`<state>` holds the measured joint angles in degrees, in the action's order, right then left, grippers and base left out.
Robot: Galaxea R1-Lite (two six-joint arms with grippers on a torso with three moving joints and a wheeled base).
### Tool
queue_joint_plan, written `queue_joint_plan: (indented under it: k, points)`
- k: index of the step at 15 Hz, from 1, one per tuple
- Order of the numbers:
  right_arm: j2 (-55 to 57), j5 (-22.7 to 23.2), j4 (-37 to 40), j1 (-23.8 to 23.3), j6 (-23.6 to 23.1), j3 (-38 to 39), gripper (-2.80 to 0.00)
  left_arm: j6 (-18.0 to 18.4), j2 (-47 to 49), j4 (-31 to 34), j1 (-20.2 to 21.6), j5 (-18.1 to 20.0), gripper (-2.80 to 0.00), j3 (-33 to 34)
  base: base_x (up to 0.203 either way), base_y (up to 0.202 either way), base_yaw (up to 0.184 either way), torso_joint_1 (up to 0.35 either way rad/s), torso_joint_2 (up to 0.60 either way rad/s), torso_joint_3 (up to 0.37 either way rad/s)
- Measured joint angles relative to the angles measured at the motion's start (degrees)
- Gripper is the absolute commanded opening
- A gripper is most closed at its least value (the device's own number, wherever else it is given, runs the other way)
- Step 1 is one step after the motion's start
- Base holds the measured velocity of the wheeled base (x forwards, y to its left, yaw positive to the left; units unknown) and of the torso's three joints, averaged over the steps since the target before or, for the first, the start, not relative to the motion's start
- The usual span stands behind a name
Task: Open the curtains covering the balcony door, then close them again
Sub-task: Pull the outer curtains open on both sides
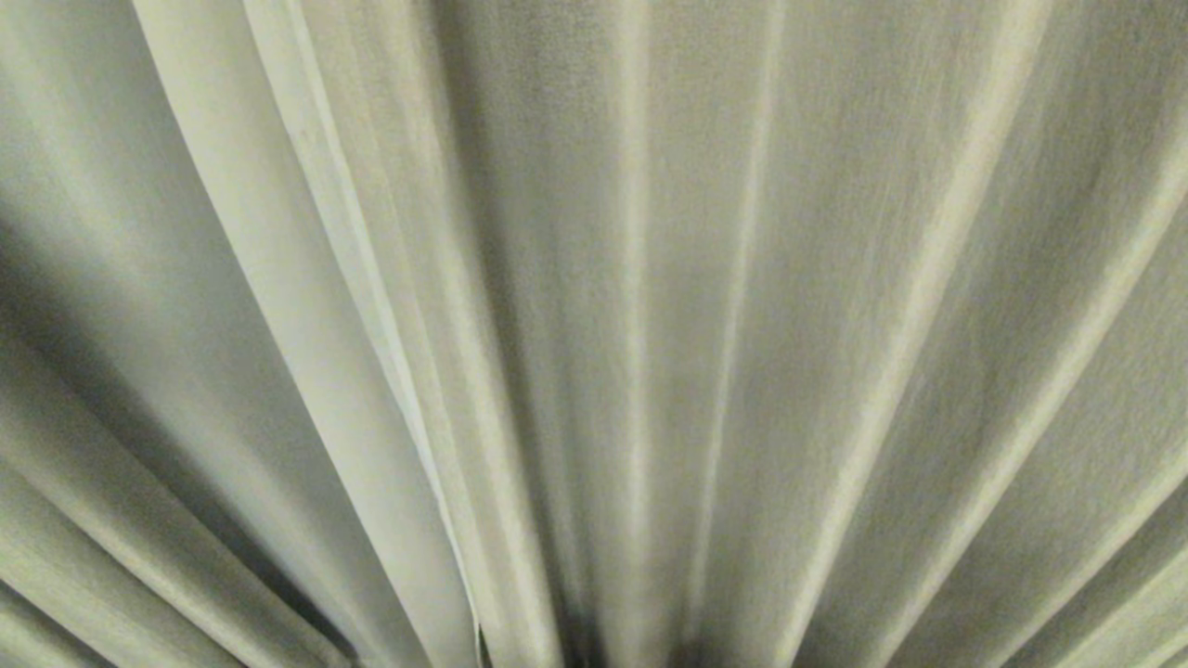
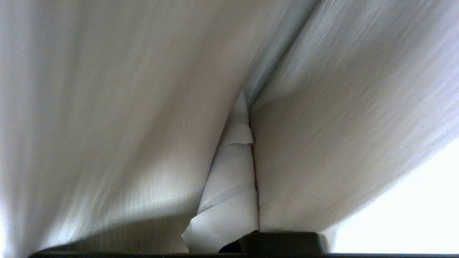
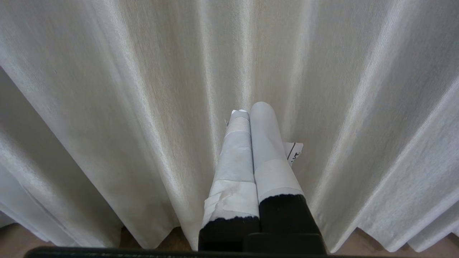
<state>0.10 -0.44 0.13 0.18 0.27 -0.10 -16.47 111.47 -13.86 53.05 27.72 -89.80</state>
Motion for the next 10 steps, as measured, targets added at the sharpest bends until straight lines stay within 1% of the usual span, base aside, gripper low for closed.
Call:
queue_joint_plan:
  k: [1, 3, 5, 7, 10]
  points:
    - [0.00, -0.03, 0.01, 0.03, 0.00, 0.00, -2.80, -0.10, 1.11, 8.77, 0.49, 0.25, -2.80, 0.57, 0.000, 0.000, 0.000, 0.000, 0.00, 0.000]
    - [0.00, 0.06, -0.03, 0.03, 0.00, 0.02, -2.80, -0.26, 3.41, 6.72, 1.60, 1.08, -2.80, -1.19, 0.000, 0.000, 0.000, 0.000, 0.00, 0.000]
    - [0.00, -0.07, 0.06, 0.01, 0.02, 0.00, -2.80, -0.28, 4.74, 4.63, 2.38, 1.68, -2.80, -1.61, 0.000, 0.000, 0.000, 0.000, 0.00, 0.000]
    - [0.00, 0.02, -0.10, -0.10, -0.02, 0.00, -2.80, -0.32, 5.39, 3.91, 3.09, 2.23, -2.80, -1.88, 0.000, 0.000, 0.000, 0.000, 0.00, 0.000]
    - [0.00, -0.02, -0.08, -0.05, 0.00, 0.00, -2.80, -0.32, 5.07, 3.47, 2.98, 3.06, -2.80, -2.35, 0.000, 0.000, 0.000, 0.000, 0.00, 0.000]
